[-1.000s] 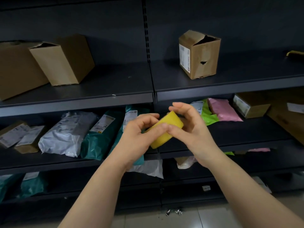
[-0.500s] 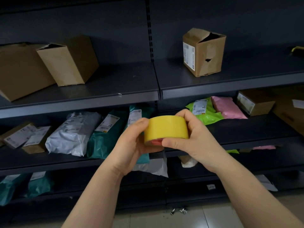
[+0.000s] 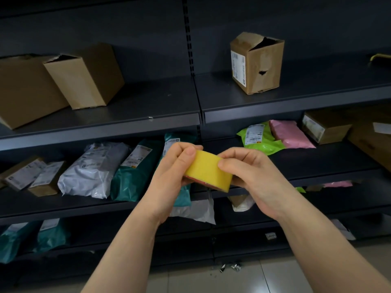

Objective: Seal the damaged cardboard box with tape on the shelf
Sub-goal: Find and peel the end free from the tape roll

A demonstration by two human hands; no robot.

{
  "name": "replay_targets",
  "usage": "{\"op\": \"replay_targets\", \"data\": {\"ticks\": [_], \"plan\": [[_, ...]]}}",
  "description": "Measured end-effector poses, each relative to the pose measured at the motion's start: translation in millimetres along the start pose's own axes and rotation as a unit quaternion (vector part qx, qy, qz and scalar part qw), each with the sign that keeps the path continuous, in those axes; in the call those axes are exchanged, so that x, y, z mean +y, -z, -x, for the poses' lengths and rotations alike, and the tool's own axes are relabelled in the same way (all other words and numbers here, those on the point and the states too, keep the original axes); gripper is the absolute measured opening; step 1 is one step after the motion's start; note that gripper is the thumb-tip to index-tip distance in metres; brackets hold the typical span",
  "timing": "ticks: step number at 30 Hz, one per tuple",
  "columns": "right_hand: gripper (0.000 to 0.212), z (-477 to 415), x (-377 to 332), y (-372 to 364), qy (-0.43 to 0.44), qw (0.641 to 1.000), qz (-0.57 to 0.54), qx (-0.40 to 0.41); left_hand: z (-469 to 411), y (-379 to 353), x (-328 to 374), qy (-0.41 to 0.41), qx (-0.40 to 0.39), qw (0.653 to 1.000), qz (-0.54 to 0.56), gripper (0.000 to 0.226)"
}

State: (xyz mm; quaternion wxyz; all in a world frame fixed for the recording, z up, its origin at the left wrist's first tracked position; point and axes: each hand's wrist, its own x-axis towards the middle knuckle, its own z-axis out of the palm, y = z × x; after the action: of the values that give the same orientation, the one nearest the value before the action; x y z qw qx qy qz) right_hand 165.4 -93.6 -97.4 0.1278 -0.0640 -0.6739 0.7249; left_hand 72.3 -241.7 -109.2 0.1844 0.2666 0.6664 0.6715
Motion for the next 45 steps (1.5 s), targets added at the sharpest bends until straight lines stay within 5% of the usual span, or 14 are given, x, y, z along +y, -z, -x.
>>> {"op": "replay_targets", "data": {"ticks": [3,16,21,24,39,45], "plan": [[0.007,0.3,-2.0,-1.4,-0.007,1.0,-0.007,0.005,-0.4,-1.8,1.5,-0.01,0.008,1.0,-0.002,0.043],[0.042,7.3,-3.4,14.5,-0.028,0.997,-0.04,-0.067,0.3,-14.5,-2.0,0.191,0.032,0.962,0.194,0.054],[0.042,7.7,-4.1,11.1,-0.03,0.999,-0.026,-0.007,2.9,-14.3,0.8,0.077,0.005,0.997,0.009,0.041],[0.047,9.3,-5.0,7.1,-0.019,0.999,-0.032,-0.018,2.7,-15.2,4.2,0.042,0.013,0.999,0.005,0.042],[0.055,17.2,-2.6,20.5,-0.007,0.994,-0.079,-0.07,0.6,-25.2,3.4,0.225,-0.013,0.953,0.204,0.067],[0.06,19.9,-4.2,25.9,0.006,0.99,-0.105,-0.093,1.0,-29.8,6.3,0.283,-0.043,0.919,0.271,0.058]]}}
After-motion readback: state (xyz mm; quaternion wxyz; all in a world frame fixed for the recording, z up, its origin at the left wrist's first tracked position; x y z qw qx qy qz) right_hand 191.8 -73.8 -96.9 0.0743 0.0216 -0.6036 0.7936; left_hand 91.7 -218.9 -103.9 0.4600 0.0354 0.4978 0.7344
